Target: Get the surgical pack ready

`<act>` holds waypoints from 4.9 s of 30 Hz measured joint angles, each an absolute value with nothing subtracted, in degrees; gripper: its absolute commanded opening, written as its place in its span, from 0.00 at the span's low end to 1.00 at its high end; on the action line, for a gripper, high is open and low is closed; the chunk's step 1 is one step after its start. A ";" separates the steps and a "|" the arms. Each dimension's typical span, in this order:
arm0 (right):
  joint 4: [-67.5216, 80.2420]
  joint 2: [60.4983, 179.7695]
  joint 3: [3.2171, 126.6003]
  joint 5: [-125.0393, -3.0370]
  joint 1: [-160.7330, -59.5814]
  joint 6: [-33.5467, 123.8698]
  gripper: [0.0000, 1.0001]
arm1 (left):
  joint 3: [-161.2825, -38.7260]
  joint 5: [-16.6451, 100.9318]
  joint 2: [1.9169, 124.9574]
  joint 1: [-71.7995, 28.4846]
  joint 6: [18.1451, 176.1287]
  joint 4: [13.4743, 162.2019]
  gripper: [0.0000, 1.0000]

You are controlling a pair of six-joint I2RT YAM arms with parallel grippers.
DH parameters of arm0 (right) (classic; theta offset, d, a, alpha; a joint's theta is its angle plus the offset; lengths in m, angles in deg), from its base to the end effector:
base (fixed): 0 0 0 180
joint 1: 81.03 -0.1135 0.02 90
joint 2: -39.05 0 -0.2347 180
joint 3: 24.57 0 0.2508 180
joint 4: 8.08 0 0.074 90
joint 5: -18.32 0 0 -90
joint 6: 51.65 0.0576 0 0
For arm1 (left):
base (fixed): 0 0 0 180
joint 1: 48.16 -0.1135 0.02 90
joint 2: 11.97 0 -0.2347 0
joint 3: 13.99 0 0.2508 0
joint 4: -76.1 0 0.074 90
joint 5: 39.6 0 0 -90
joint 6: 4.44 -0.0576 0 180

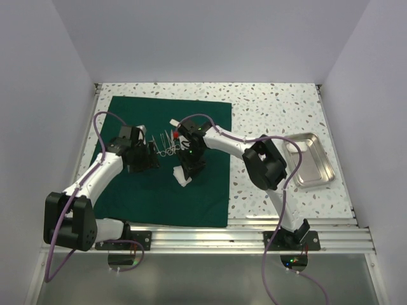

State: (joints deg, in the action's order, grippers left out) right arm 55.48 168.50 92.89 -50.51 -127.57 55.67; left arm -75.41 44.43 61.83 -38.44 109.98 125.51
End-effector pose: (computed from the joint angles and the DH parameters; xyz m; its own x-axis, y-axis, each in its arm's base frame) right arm 0.2919 0.3383 0.1190 -0.8558 -0.4995 -0.1341 -0.5071 0.7592 0.4081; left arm 0.2568 -0.0501 0.1694 -0.8803 -0.2664 -0.3925 -0.1621 0.9466 -0.2789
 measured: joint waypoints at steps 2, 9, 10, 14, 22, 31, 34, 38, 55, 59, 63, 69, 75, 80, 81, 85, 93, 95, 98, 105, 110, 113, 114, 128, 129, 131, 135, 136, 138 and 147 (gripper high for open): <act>55.46 168.83 92.84 -50.51 -127.82 55.67 0.40 | -75.25 44.34 61.83 -38.46 109.98 125.45 0.73; 55.50 169.29 92.84 -50.75 -128.56 55.69 0.35 | -75.08 44.16 61.83 -38.70 109.98 125.40 0.73; 55.52 169.31 92.84 -51.01 -128.67 55.80 0.35 | -75.06 44.16 61.85 -38.75 109.98 125.43 0.73; 55.65 169.40 92.87 -51.69 -129.02 55.95 0.31 | -75.04 43.92 61.83 -38.77 109.98 125.38 0.73; 56.44 170.07 93.63 -52.37 -129.04 56.54 0.04 | -74.84 43.51 61.83 -38.79 109.98 125.25 0.73; 56.72 170.47 95.88 -50.73 -129.17 57.79 0.00 | -74.31 37.04 61.83 -39.53 109.98 123.09 0.75; 56.59 170.45 95.97 -49.20 -128.82 58.86 0.00 | -73.88 34.00 61.83 -39.58 110.00 121.75 0.76; 55.74 169.03 94.18 -47.19 -127.77 60.85 0.00 | -73.83 29.91 61.83 -39.86 110.16 119.50 0.77; 54.67 157.86 87.45 -45.11 -121.24 63.32 0.00 | -71.76 14.57 64.32 -40.23 113.98 110.63 0.75; 56.00 157.09 87.42 -45.77 -119.07 61.53 0.00 | -71.65 14.53 65.31 -40.23 113.98 110.61 0.75; 57.51 155.21 87.42 -46.31 -116.43 59.41 0.00 | -71.52 13.21 66.68 -40.23 113.98 110.37 0.76; 58.01 153.38 87.75 -44.98 -114.85 59.45 0.00 | -70.58 7.79 66.88 -40.26 117.26 104.95 0.79; 56.90 152.50 87.75 -41.86 -115.44 61.40 0.00 | -71.47 3.93 70.70 -40.26 124.52 99.29 0.83; 55.85 151.37 87.71 -39.36 -115.55 62.82 0.00 | -71.54 2.66 71.82 -40.23 132.65 93.89 0.84; 55.41 151.12 87.71 -38.86 -115.62 63.19 0.00 | -71.54 2.24 72.04 -40.23 134.40 92.44 0.84; 53.45 150.80 87.71 -37.31 -115.79 64.94 0.00 | -71.39 1.11 74.03 -39.86 140.74 87.53 0.85; 51.33 150.80 87.71 -35.67 -116.43 66.90 0.00 | -71.34 0.87 75.45 -37.90 148.80 83.42 0.88; 51.04 150.80 87.71 -35.34 -116.45 67.27 0.00 | -71.21 0.76 75.58 -37.87 150.64 81.84 0.88; 50.50 150.80 87.71 -34.71 -116.54 67.93 0.00 | -71.06 0.45 76.21 -37.68 153.24 79.72 0.88; 47.63 150.58 87.18 -34.64 -116.65 71.01 0.00 | -70.14 -0.62 77.35 -36.50 158.13 76.86 0.88; 45.36 150.01 85.41 -34.64 -116.93 74.07 0.00 | -67.91 -1.15 77.59 -36.50 163.09 73.41 0.88; 44.70 149.99 85.32 -34.62 -117.02 75.14 0.00 | -67.63 -1.39 77.96 -36.52 164.95 72.38 0.87; 44.38 149.97 85.30 -34.56 -117.04 75.49 0.00 | -67.47 -1.39 77.98 -36.52 165.61 71.79 0.87; 42.12 149.51 82.68 -33.99 -117.74 76.45 0.00 | -65.68 -2.37 78.16 -36.58 170.90 66.30 0.74; 42.12 149.51 82.55 -33.96 -117.74 76.37 0.00 | -65.64 -2.46 78.16 -36.63 170.96 66.17 0.73; 42.10 149.51 82.46 -33.96 -117.78 76.28 0.00 | -65.55 -2.94 78.16 -36.87 171.07 65.87 0.66; 42.12 149.51 82.44 -34.01 -117.83 76.26 0.00 | -65.53 -3.83 78.16 -37.26 171.09 65.30 0.54; 42.10 149.51 82.44 -34.03 -117.83 76.26 0.00 | -65.53 -4.03 78.16 -37.28 170.90 65.30 0.53; 42.17 149.51 82.44 -34.03 -117.83 76.19 0.00 | -65.53 -4.36 78.16 -37.37 170.74 65.30 0.46; 43.30 149.51 82.48 -34.03 -117.85 75.76 0.10 | -65.61 -6.17 78.20 -38.00 167.75 65.17 0.00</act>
